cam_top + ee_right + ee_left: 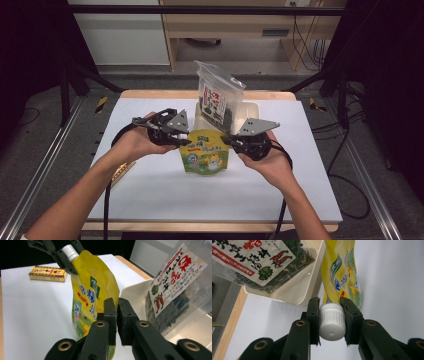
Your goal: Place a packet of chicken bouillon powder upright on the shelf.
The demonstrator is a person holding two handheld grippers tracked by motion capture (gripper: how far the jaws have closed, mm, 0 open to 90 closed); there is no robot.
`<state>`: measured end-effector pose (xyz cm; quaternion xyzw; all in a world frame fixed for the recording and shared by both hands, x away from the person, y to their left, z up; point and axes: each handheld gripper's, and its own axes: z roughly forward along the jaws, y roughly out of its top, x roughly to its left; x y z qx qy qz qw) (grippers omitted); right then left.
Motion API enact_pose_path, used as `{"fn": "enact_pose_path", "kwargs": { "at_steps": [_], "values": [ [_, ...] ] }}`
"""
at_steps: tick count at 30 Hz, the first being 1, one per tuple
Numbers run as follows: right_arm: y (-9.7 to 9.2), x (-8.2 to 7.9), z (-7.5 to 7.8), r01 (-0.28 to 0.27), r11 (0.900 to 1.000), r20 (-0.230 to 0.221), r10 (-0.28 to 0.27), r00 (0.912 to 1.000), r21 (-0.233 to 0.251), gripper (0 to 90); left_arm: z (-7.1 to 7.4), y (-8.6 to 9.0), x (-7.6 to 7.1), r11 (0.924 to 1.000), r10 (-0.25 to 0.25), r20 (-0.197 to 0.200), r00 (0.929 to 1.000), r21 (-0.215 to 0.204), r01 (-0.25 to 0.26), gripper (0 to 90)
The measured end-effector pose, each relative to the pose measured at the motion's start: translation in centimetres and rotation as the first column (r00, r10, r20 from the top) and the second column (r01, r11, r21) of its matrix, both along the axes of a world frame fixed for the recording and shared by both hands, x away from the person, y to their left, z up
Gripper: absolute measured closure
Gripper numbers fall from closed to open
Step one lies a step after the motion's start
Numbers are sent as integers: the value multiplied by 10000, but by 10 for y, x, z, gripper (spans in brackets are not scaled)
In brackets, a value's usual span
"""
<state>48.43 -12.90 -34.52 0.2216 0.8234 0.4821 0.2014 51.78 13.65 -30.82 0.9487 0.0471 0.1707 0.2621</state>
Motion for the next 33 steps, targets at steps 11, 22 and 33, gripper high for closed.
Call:
{"fn": "enact_pose_path", "kwargs": {
  "at_steps": [11,22,33],
  "values": [
    [-8,9,-4,113,9950,-197,-133,9997,-989,491,0,-3,-1,9999,-153,88,9998,-57,154,701],
    [-1,16,18,-255,9783,-142,230,9996,-2054,210,0,-5,-2,9998,-179,88,9998,-107,179,701],
    [17,26,35,-1112,9343,-488,1005,9937,-3387,379,1,-5,-3,9997,-246,104,9996,-57,246,701]
  ]
}}
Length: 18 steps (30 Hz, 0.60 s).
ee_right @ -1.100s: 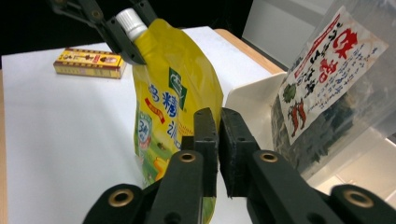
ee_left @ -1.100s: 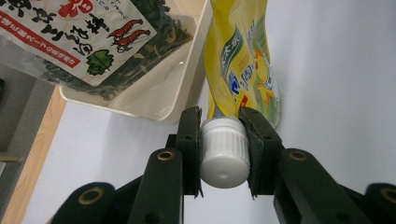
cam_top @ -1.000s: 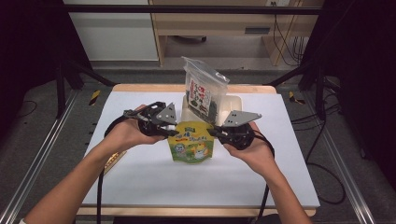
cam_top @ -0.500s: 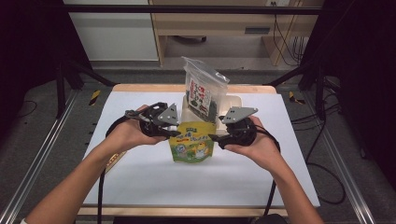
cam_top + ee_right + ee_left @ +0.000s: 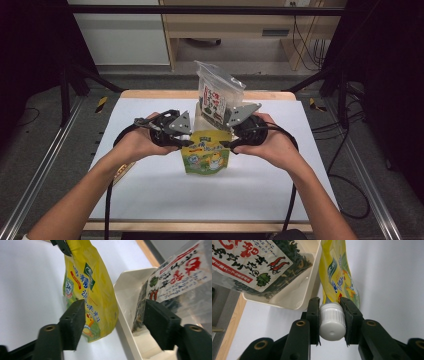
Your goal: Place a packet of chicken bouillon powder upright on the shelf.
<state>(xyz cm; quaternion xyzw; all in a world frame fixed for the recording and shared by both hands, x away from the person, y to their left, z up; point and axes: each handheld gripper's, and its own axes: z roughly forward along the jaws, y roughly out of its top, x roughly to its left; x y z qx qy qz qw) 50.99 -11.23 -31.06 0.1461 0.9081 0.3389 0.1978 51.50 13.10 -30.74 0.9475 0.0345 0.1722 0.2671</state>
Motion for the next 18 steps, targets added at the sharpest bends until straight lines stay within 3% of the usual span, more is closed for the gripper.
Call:
{"fn": "enact_pose_path", "kwargs": {
  "at_steps": [6,14,18],
  "values": [
    [18,10,-3,-380,9970,-504,346,9981,-676,486,0,0,-1,10000,-34,28,10000,17,34,701],
    [32,14,-10,-905,9903,-904,811,9926,-1054,666,0,-1,-2,10000,-53,29,10000,6,53,700],
    [33,14,-11,-913,9893,-1000,800,9918,-1140,813,-1,2,-2,10000,-14,0,10000,-11,14,699]
  ]
}}
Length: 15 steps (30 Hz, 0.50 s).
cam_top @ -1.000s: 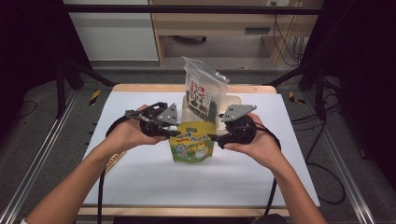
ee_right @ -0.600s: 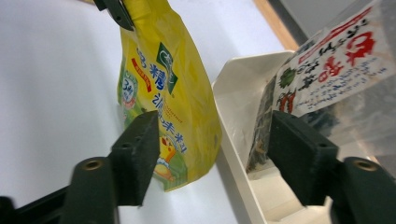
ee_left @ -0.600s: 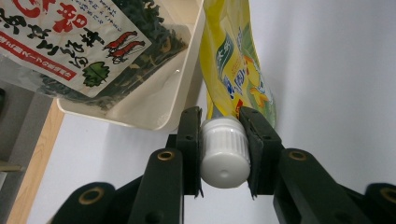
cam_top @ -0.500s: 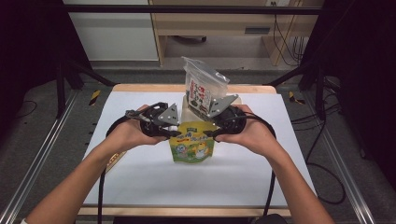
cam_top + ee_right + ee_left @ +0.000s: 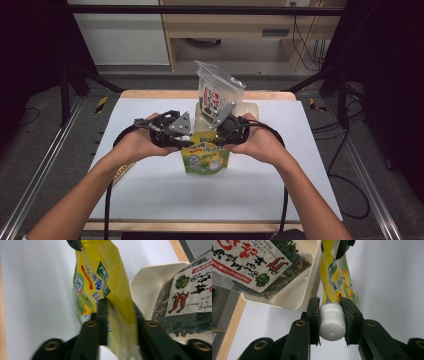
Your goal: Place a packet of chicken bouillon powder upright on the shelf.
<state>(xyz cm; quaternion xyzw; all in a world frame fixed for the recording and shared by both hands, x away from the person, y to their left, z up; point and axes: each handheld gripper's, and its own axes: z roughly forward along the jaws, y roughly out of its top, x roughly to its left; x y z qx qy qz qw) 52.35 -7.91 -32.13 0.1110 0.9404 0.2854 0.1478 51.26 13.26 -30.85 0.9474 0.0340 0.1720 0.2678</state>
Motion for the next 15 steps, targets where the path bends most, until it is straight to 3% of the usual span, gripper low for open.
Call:
{"fn": "enact_pose_path", "kwargs": {
  "at_steps": [4,6,9,11,15],
  "values": [
    [0,-2,1,-31,9998,-277,36,9996,179,896,1,5,0,9991,243,41,9997,-337,-241,653],
    [-2,-3,2,17,9998,-428,-8,9991,216,900,4,9,-1,9960,493,188,9986,-758,-477,496],
    [-6,-6,4,332,9986,-481,-312,9984,413,900,9,20,-2,9836,983,119,9951,-1534,-953,318],
    [-11,-9,8,520,9975,-510,-495,9975,485,900,10,28,-3,9704,1269,-49,9919,-2064,-1251,258],
    [-22,-16,14,1001,9936,-523,-974,9939,532,900,2,43,-6,9494,1980,-235,9799,-2442,-1977,181]
  ]
}}
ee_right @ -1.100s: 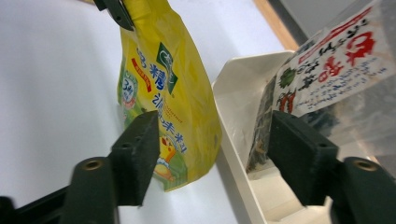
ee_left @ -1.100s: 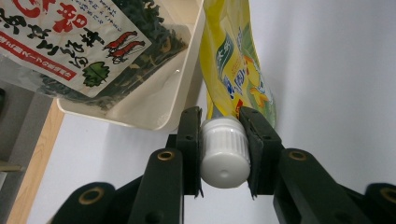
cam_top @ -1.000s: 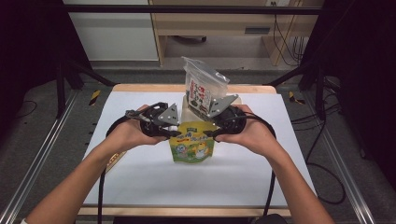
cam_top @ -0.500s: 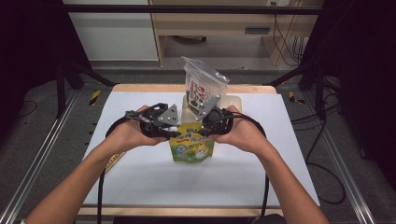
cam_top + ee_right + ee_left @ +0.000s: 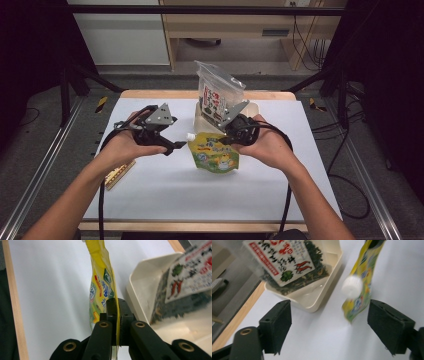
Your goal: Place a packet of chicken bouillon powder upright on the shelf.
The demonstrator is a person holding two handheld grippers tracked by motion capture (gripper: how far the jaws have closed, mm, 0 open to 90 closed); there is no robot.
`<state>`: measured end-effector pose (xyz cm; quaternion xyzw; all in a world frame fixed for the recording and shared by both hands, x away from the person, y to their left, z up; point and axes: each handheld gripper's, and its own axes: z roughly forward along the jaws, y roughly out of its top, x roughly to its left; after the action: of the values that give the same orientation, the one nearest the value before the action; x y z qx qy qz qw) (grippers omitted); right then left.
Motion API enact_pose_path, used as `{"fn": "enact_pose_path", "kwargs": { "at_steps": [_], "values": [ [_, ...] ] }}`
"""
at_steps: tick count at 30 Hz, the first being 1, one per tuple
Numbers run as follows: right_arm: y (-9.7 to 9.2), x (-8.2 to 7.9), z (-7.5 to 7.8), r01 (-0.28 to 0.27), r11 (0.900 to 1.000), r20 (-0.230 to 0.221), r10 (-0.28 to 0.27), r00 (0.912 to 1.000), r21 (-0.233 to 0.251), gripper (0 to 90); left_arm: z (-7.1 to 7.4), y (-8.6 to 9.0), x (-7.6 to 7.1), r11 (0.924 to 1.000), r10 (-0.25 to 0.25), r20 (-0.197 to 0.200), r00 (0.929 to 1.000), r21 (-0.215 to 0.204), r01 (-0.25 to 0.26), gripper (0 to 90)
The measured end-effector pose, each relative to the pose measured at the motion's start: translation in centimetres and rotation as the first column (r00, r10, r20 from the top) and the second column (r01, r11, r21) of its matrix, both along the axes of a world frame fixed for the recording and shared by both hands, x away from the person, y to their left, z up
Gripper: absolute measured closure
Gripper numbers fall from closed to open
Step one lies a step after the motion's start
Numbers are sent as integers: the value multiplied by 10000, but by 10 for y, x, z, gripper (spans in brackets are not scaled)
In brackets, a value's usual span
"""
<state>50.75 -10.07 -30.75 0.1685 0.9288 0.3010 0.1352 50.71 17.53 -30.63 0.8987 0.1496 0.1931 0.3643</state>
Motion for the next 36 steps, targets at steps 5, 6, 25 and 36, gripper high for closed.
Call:
{"fn": "enact_pose_path", "kwargs": {
  "at_steps": [5,6,25,36],
  "values": [
    [-18,-6,4,535,9986,-234,-535,9983,-14,900,-18,14,-2,9972,702,-273,9972,-246,-709,110],
    [-22,-7,5,659,9978,-268,-659,9975,10,900,-22,16,-2,9958,837,-387,9957,-345,-851,109],
    [-93,-16,34,3062,9503,-342,-3047,9518,567,900,-74,13,-4,9813,1819,-808,9800,-487,-1862,84],
    [-118,-19,51,3939,9130,-358,-3923,9191,1065,900,-102,13,-9,9756,2066,-1048,9728,-541,-2130,82]
  ]
}}
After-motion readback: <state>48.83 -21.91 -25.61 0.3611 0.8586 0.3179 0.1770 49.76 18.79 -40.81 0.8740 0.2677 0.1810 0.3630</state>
